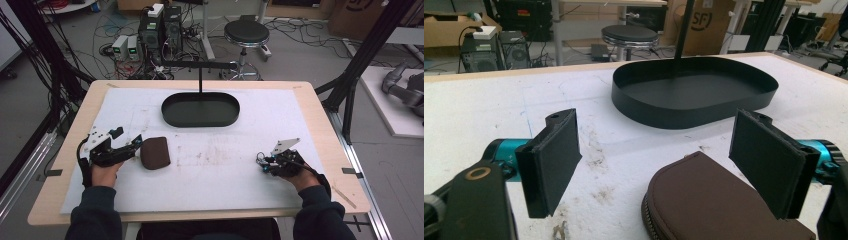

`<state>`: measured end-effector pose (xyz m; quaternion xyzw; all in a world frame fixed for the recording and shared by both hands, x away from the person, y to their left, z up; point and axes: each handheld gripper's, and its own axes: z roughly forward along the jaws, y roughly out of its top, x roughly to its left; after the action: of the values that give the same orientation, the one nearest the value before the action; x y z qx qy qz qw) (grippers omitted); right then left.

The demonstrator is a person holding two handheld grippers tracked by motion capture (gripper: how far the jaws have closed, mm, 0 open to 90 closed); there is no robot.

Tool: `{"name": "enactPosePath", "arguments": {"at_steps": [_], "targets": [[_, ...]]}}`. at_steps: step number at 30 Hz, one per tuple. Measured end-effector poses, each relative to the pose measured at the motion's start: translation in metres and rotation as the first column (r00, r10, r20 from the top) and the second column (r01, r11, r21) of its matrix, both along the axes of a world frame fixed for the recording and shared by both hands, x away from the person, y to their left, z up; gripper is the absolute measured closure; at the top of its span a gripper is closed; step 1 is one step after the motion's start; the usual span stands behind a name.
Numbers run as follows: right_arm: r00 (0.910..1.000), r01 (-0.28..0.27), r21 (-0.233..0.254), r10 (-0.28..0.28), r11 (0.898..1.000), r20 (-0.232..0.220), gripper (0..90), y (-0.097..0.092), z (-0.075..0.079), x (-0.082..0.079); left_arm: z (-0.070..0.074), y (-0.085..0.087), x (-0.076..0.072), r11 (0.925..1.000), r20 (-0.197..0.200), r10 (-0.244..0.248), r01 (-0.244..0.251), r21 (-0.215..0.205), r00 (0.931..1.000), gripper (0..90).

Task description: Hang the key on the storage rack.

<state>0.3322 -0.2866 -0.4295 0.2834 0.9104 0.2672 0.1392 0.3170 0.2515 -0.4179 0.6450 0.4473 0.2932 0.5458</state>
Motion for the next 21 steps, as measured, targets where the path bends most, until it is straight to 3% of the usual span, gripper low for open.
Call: {"name": "enactPosePath", "arguments": {"at_steps": [4, 5, 6, 7, 8, 11, 12, 13, 16, 17, 18, 21], "targets": [[0.9998, -0.022, 0.009, 0.022, 1.0, 0.003, 68.7, 0.0, 0.001, -0.001, 0.0, 0.001, 0.0, 1.0, -0.001, 0.001, -0.001, -0.001, 1.0, 20.1], [0.9997, -0.02, 0.01, 0.02, 1.0, 0.014, 68.7, -0.001, 0.001, -0.001, 0.0, 0.001, 0.0, 1.0, -0.001, 0.002, -0.002, -0.002, 1.0, 20.1], [0.9986, -0.002, 0.0, 0.002, 1.0, 0.052, 68.7, -0.003, 0.004, -0.001, 0.0, 0.002, 0.0, 1.0, -0.001, 0.003, -0.003, -0.001, 1.0, 20.1], [0.9986, -0.002, 0.0, 0.002, 1.0, 0.052, 68.7, -0.003, 0.004, -0.001, 0.0, 0.002, 0.0, 1.0, -0.001, 0.005, -0.005, -0.003, 1.0, 20.1], [0.9957, 0.02, -0.02, -0.018, 1.0, 0.091, 68.7, -0.005, 0.006, -0.001, 0.0, 0.002, 0.0, 1.0, 0.0, 0.006, -0.006, -0.004, 1.0, 20.1], [0.9927, 0.041, -0.036, -0.037, 0.999, 0.115, 68.6, -0.006, 0.006, -0.001, -0.001, 0.003, 0.0, 1.0, -0.001, 0.008, -0.008, -0.004, 1.0, 20.1], [0.995, 0.04, -0.006, -0.039, 0.999, 0.091, 68.3, -0.008, 0.005, 0.001, 0.0, 0.003, 0.0, 1.0, -0.003, 0.008, -0.008, -0.003, 1.0, 20.1], [0.995, 0.04, -0.006, -0.039, 0.999, 0.091, 68.3, -0.008, 0.005, 0.001, 0.0, 0.003, 0.0, 1.0, -0.003, 0.008, -0.008, -0.003, 1.0, 20.1], [1.0, 0.003, 0.079, -0.003, 0.997, 0.0, 64.8, -0.011, 0.001, 0.004, -0.001, 0.002, -0.001, 1.0, -0.001, 0.007, -0.007, -0.002, 1.0, 20.1], [1.0, 0.003, 0.079, -0.003, 0.997, 0.0, 64.8, -0.011, 0.001, 0.004, -0.001, 0.002, -0.001, 1.0, -0.001, 0.007, -0.007, -0.002, 1.0, 20.1], [0.9986, 0.006, 0.119, 0.0, 0.993, -0.054, 51.3, -0.012, -0.003, 0.007, -0.001, 0.002, -0.001, 1.0, -0.001, 0.007, -0.007, -0.002, 1.0, 20.1], [0.9981, 0.03, 0.101, -0.024, 0.994, -0.057, 43.4, -0.012, -0.006, 0.009, -0.001, 0.003, -0.001, 1.0, -0.001, 0.009, -0.009, -0.003, 1.0, 20.1]]}}
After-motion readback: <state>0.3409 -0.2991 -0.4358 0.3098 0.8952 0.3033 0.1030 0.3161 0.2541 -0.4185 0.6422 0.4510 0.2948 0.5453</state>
